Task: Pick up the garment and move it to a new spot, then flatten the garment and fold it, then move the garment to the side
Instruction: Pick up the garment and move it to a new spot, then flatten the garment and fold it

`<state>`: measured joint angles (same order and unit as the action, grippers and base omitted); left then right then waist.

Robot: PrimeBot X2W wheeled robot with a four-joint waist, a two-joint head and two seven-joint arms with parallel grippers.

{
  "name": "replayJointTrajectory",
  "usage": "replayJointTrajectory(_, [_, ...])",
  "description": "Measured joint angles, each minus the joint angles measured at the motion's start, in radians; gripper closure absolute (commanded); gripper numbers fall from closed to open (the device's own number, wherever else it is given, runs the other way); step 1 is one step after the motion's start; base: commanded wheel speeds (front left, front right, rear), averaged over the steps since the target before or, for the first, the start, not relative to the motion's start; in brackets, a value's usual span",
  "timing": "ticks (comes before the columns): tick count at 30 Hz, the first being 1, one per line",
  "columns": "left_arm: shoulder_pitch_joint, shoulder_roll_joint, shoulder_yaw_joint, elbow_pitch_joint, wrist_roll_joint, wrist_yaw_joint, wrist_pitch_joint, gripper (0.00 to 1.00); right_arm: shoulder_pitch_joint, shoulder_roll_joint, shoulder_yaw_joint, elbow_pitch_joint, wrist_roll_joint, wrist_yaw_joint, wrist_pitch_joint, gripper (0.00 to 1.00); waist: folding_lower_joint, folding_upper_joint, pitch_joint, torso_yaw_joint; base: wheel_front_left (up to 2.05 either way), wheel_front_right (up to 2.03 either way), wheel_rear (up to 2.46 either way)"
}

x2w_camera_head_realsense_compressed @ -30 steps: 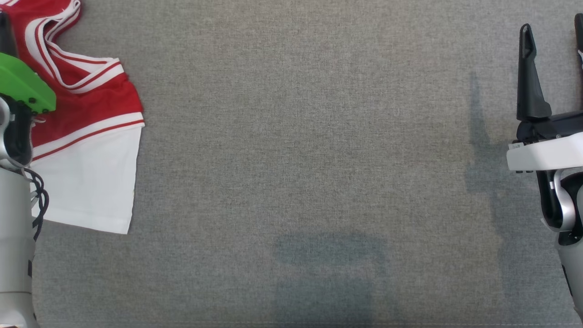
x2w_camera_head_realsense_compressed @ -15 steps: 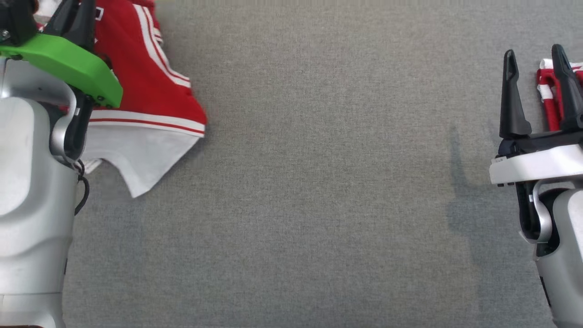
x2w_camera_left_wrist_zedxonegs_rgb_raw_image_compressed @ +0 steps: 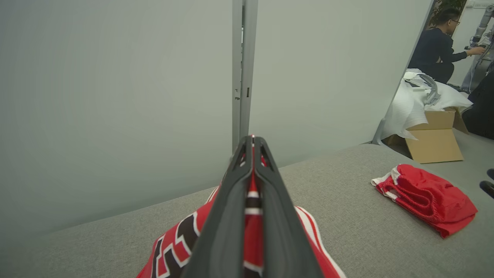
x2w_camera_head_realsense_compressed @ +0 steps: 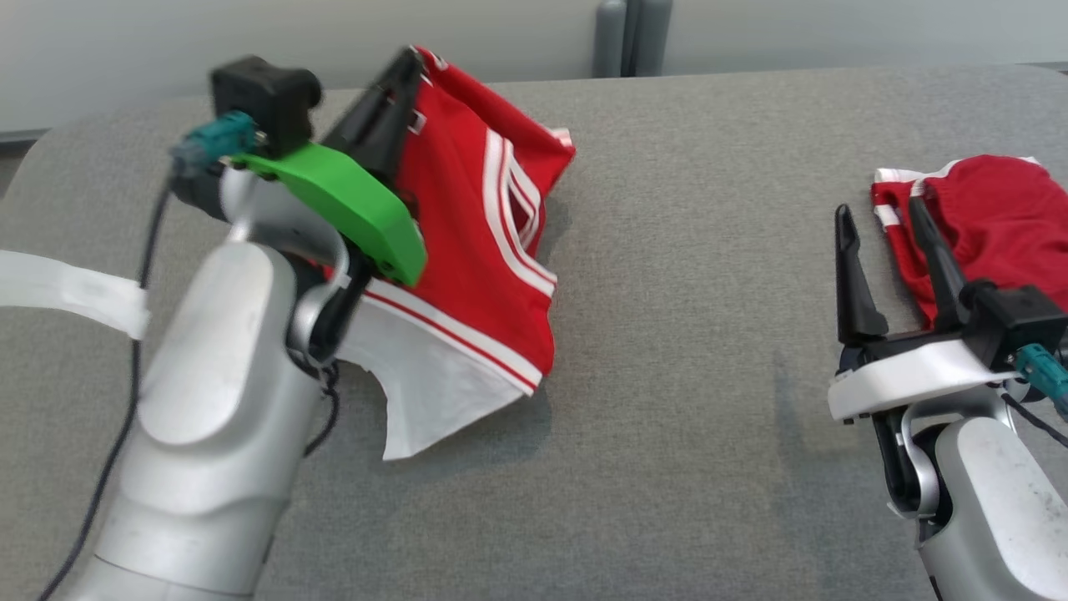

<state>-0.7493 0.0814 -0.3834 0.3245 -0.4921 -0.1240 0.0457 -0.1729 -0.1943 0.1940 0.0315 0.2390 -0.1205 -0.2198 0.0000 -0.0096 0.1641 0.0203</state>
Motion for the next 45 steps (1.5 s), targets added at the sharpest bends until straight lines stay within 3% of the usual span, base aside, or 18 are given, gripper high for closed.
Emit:
replayJointTrajectory(5, [0.057, -0.068, -0.057, -0.001, -0.045, 0.000, 0.041, 1.00, 0.034, 0.006, 0.023, 0.008, 0.002, 0.009, 0.000, 0.00, 0.0000, 0.0000, -0.048, -0.053, 0.00, 0.00, 0.00])
replayJointTrajectory(12, [0.057, -0.065, -0.083, -0.018, -0.069, 0.002, 0.051, 1.00, 0.036, 0.016, 0.066, 0.000, 0.004, 0.028, 0.001, 0.00, 0.0000, 0.0000, -0.076, -0.145, 0.00, 0.00, 0.00])
replayJointTrajectory(18, [0.023, -0.060, -0.059, -0.015, -0.031, 0.095, 0.001, 1.00, 0.034, 0.042, 0.104, -0.003, 0.004, 0.041, 0.002, 0.00, 0.0000, 0.0000, -0.069, -0.225, 0.00, 0.00, 0.00])
replayJointTrajectory(25, [0.034, -0.059, -0.105, 0.058, -0.027, 0.142, -0.010, 1.00, 0.031, 0.053, 0.118, 0.010, 0.004, 0.055, 0.002, 0.00, 0.0000, 0.0000, -0.031, -0.308, 0.00, 0.00, 0.00])
replayJointTrajectory(26, [0.042, -0.059, -0.114, 0.066, -0.024, 0.146, -0.013, 0.72, 0.029, 0.056, 0.120, 0.012, 0.004, 0.059, 0.002, 0.00, 0.0000, 0.0000, -0.022, -0.317, 0.00, 0.00, 0.00])
replayJointTrajectory(27, [0.047, -0.059, -0.126, 0.075, -0.023, 0.146, -0.018, 0.60, 0.026, 0.060, 0.122, 0.015, 0.004, 0.059, 0.002, 0.00, 0.0000, 0.0000, -0.013, -0.324, 0.00, 0.00, 0.00])
replayJointTrajectory(28, [0.051, -0.058, -0.142, 0.081, -0.025, 0.146, -0.020, 0.24, 0.022, 0.063, 0.126, 0.018, 0.004, 0.060, 0.002, 0.00, 0.0000, 0.0000, -0.004, -0.331, 0.00, 0.00, 0.00])
replayJointTrajectory(29, [0.054, -0.058, -0.161, 0.081, -0.034, 0.146, -0.022, 0.00, 0.019, 0.064, 0.129, 0.022, 0.004, 0.060, 0.002, 0.00, 0.0000, 0.0000, 0.006, -0.336, 0.00, 0.00, 0.00])
replayJointTrajectory(35, [0.054, -0.057, -0.243, 0.071, -0.091, 0.132, -0.062, 0.00, 0.019, 0.065, 0.163, 0.067, 0.004, 0.086, 0.002, 0.00, 0.0000, 0.0000, 0.049, -0.347, 0.00, 0.00, 0.00])
replayJointTrajectory(45, [0.088, -0.052, -0.324, 0.007, -0.142, 0.107, -0.137, 0.00, 0.077, 0.075, 0.239, 0.150, 0.016, 0.136, 0.014, 0.00, 0.0000, 0.0000, 0.046, -0.263, 0.00, 0.00, 0.00])
